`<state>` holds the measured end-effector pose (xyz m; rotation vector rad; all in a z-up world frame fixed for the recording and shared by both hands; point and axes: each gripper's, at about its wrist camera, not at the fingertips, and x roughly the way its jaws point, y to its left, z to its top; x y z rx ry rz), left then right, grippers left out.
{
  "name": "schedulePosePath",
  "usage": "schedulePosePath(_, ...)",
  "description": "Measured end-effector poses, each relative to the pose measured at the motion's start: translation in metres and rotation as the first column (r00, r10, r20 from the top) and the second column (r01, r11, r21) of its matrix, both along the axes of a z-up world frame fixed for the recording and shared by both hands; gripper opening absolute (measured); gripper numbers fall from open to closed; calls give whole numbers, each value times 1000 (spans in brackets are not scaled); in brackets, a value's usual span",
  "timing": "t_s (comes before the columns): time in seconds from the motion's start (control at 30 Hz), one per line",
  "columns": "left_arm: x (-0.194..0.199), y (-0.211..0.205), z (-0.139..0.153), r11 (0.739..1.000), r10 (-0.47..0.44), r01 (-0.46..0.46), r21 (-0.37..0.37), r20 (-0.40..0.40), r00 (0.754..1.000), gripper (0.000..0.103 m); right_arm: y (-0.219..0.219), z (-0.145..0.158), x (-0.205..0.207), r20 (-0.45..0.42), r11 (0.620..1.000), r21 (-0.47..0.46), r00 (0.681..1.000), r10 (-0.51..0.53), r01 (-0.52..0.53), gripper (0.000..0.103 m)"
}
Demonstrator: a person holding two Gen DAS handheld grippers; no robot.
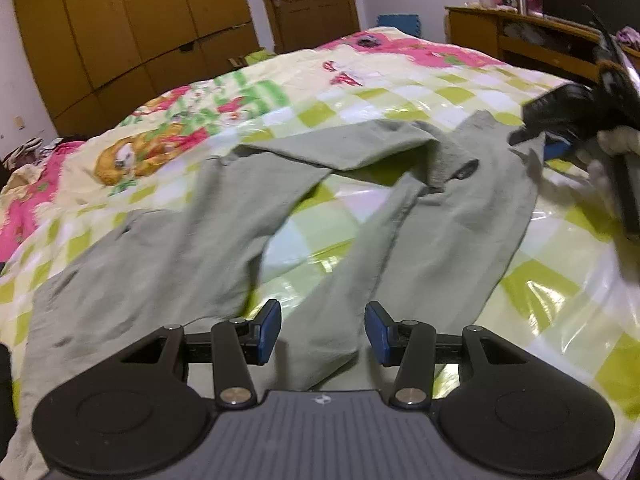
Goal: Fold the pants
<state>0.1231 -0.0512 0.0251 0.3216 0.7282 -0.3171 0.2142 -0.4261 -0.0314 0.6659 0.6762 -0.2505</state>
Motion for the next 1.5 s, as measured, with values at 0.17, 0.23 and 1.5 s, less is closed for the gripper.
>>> schedulePosePath(0.17,7,-24,-7,1000,-24,24,-12,-21,999,60,-26,-3,-7,-19,1000,2,1000,-7,7,2)
schedulePosePath(0.23,8,-33,-11,999,-42,42,-15,-27,999,60,-33,2,-23,-30,998,-66,1000,0,-2,2)
schedulePosePath(1.5,192,297,-27,949,312,-308,59,-63,948,58,345,46,199,-368,204,-567,467,804,-798,64)
